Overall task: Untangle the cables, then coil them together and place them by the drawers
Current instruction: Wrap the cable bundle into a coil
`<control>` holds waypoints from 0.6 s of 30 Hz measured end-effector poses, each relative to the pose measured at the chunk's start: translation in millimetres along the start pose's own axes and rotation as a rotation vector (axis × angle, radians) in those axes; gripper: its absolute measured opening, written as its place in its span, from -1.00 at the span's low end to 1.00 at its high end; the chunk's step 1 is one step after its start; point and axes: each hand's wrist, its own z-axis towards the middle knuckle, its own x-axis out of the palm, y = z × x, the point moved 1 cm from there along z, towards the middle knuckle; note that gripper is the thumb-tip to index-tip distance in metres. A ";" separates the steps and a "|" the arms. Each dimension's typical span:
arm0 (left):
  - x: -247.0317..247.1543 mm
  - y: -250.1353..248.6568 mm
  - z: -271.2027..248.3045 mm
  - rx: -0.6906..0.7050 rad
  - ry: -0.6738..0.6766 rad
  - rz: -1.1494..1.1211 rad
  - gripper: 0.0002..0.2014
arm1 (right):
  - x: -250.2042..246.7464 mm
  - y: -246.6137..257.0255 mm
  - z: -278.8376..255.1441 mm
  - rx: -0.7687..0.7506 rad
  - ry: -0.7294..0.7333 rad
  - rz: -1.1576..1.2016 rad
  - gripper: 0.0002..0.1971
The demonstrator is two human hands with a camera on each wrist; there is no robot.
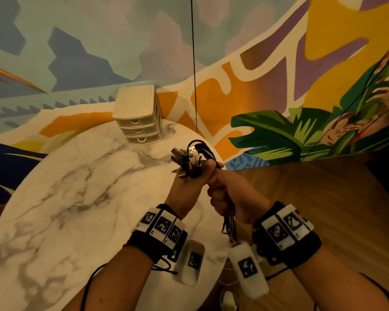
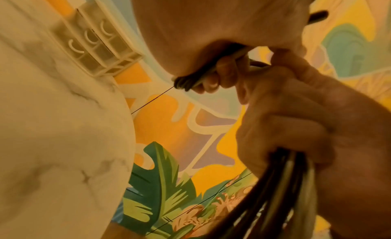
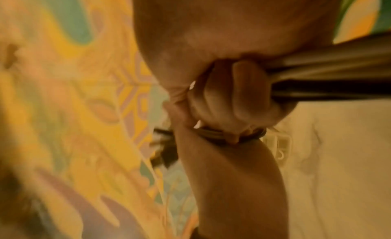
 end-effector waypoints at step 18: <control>-15.8 -39.9 1.0 0.017 0.243 -0.583 -0.62 | -24.4 -20.0 5.7 -0.097 0.264 -0.582 -0.59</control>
